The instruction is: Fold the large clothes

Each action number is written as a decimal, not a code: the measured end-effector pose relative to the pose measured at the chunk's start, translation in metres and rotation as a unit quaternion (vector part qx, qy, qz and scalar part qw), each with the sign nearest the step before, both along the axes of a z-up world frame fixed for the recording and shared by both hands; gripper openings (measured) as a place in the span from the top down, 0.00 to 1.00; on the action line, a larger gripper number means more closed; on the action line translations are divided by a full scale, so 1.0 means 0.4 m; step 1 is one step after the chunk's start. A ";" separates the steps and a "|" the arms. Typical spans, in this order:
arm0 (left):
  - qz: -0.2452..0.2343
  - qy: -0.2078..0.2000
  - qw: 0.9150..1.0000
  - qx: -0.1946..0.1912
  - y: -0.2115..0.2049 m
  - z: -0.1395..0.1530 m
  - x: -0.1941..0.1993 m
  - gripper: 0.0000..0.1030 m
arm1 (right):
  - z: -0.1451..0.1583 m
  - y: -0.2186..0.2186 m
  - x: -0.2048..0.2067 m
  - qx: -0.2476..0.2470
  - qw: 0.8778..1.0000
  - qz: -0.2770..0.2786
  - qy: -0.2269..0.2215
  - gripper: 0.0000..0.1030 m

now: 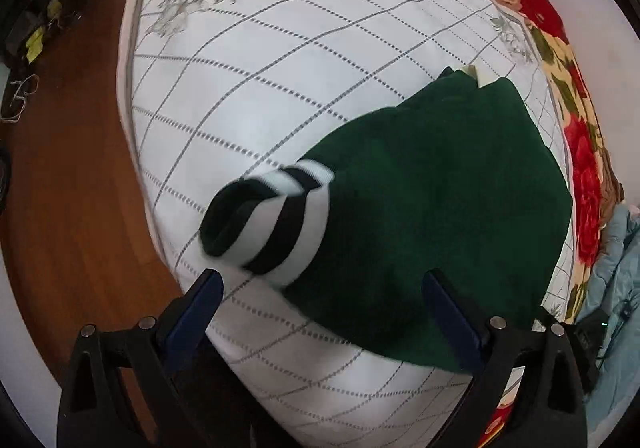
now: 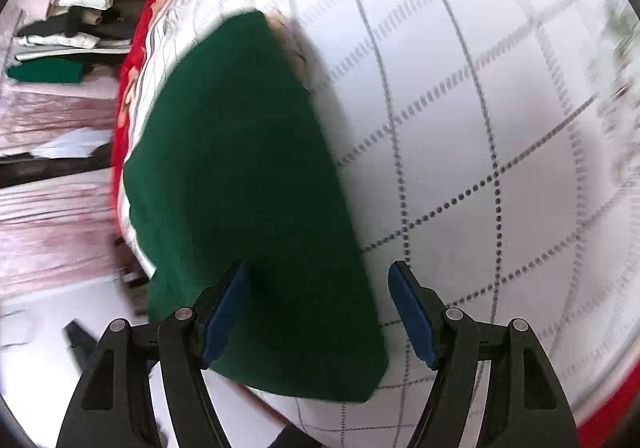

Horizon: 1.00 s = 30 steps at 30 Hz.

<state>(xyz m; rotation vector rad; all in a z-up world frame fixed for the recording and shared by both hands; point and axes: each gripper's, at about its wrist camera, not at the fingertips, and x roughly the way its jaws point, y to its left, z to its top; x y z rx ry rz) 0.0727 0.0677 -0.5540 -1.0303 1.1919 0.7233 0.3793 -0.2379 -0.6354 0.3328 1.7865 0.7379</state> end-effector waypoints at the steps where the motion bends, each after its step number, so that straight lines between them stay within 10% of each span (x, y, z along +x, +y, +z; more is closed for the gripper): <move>1: -0.007 -0.006 1.000 0.009 0.004 0.009 0.014 0.02 | -0.047 0.032 -0.019 0.019 1.000 0.006 0.011 0.16; 6: -0.064 -0.007 0.996 0.055 -0.005 0.048 0.100 0.02 | -0.133 0.151 0.008 0.104 0.993 0.016 0.049 0.06; 12: -0.086 0.002 0.992 0.091 0.044 0.053 0.147 0.02 | -0.120 0.211 -0.010 0.110 0.992 -0.020 0.061 0.53; 17: -0.112 -0.020 0.991 0.068 0.072 0.057 0.190 0.02 | -0.069 0.088 -0.066 0.106 0.991 -0.057 0.064 0.61; 23: -0.227 -0.048 0.971 0.057 -0.040 0.135 0.304 0.02 | -0.076 -0.103 -0.100 0.059 0.992 -0.077 0.082 0.31; 30: -0.276 -0.037 0.957 0.082 -0.127 0.219 0.329 0.02 | -0.031 -0.109 -0.122 -0.013 0.998 -0.067 -0.005 0.11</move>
